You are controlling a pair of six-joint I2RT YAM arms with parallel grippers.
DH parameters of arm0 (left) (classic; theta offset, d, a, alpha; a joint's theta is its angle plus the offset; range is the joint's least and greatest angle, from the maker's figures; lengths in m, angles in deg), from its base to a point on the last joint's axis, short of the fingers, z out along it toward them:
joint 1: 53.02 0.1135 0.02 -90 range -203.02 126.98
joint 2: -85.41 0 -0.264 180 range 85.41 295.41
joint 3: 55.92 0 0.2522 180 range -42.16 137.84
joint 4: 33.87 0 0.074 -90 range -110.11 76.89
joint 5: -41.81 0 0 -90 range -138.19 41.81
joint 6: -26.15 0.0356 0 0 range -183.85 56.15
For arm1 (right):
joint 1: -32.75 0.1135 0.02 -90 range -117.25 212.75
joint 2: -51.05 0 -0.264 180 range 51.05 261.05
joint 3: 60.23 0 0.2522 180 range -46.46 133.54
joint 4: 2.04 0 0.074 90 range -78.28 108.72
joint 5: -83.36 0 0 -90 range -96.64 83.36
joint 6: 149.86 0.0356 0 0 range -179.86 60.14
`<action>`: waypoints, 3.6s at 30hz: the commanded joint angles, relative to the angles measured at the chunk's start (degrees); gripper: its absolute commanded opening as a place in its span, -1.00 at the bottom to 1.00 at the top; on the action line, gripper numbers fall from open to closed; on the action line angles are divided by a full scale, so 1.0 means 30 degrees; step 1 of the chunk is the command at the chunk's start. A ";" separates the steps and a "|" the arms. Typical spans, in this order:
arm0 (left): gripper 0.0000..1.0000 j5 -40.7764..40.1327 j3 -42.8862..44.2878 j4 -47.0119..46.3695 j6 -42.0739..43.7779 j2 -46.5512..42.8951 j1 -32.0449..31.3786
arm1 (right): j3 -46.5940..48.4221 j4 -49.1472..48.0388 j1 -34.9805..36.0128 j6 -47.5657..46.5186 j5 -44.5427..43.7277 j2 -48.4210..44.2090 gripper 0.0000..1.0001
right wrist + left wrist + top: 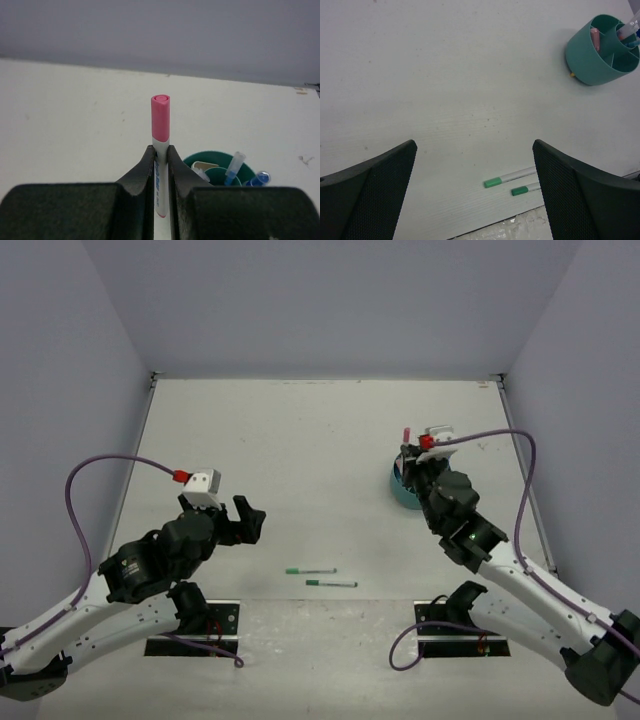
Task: Sort the stationery into containers
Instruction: Place the pen in the storage box, then pick up the pen from the center of the board.
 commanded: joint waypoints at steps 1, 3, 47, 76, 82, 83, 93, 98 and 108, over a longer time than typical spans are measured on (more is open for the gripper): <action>1.00 0.0162 -0.0161 -0.1044 0.0617 -0.0085 0.0042 | -0.2479 -0.4352 -0.1244 0.4160 -0.5986 -0.0709 -1.00; 1.00 0.0210 -0.0169 -0.1044 0.0626 -0.0057 0.0042 | -0.2977 -0.4324 -0.1867 0.6200 -0.8104 -0.0590 -1.00; 1.00 0.0434 -0.0286 -0.1312 0.0806 -0.0599 0.0042 | -0.1780 0.1861 -0.3349 1.1895 -0.3380 -0.0840 0.34; 1.00 -0.2963 0.0065 0.0733 -0.1883 -0.4198 0.0042 | 1.0623 1.2043 1.0893 -0.1004 0.8527 1.7458 -0.11; 1.00 -0.2914 0.0036 0.0655 -0.1776 -0.4158 0.0042 | 1.1419 1.2572 1.1078 -0.1144 0.7985 1.8749 -0.23; 1.00 -0.2914 0.0036 0.0655 -0.1776 -0.4220 0.0042 | 1.1523 1.2656 1.1078 -0.1165 0.7881 1.8979 -0.25; 1.00 -0.3116 0.0061 0.0743 -0.1923 -0.4643 0.0042 | 1.0805 1.2401 1.0998 -0.1682 0.6554 2.0259 -0.55; 1.00 -0.3119 0.0065 0.0772 -0.1952 -0.4662 0.0042 | 1.0304 1.1972 0.9944 -0.1549 0.6301 2.0125 -0.96; 1.00 -0.3073 0.0065 0.0772 -0.1952 -0.4634 0.0030 | 0.7163 0.5922 0.6266 0.2624 -0.0982 1.2745 -1.00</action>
